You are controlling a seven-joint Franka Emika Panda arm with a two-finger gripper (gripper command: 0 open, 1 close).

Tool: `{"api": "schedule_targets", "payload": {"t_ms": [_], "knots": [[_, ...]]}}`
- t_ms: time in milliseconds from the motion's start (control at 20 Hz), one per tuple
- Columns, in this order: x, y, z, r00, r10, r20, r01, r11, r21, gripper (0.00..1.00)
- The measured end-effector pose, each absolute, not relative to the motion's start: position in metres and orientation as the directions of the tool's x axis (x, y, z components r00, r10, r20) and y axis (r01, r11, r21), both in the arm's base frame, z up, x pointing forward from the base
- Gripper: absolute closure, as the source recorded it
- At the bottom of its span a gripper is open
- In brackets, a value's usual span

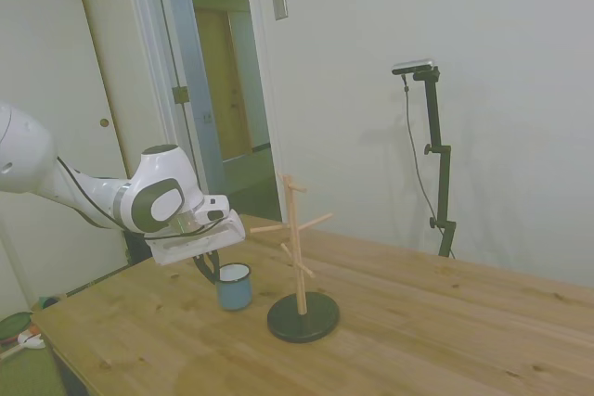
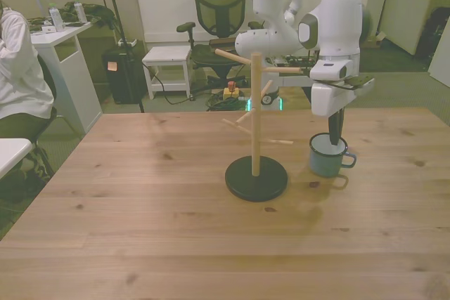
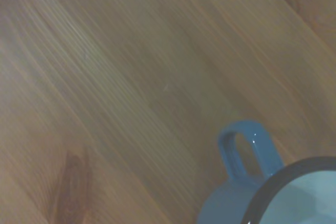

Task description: Unload the mug

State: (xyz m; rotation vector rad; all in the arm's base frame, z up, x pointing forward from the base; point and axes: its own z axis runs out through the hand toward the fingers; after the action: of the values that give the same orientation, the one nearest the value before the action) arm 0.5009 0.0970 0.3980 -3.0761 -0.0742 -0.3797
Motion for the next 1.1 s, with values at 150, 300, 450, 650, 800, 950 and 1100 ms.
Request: {"api": "schedule_targets", "payload": {"t_ms": [150, 300, 450, 650, 800, 950, 1100], "knots": [[0.5, 0.097, 0.396, 0.97, 0.043, 0.239, 0.052, -0.998, -0.034, 0.0], [0.498, 0.096, 0.393, 0.971, 0.043, 0.233, 0.052, -0.998, -0.034, 0.0], [0.498, 0.096, 0.394, 0.971, 0.043, 0.235, 0.052, -0.998, -0.034, 0.0], [0.497, 0.096, 0.403, 0.967, 0.042, 0.251, 0.052, -0.998, -0.034, 0.0], [0.497, 0.097, 0.42, 0.96, 0.04, 0.276, 0.052, -0.998, -0.038, 0.0], [0.493, 0.11, 0.456, 0.953, 0.02, 0.302, 0.048, -0.995, -0.086, 0.0], [0.485, 0.124, 0.485, 0.941, -0.038, 0.336, 0.021, -0.986, -0.168, 0.0]]}}
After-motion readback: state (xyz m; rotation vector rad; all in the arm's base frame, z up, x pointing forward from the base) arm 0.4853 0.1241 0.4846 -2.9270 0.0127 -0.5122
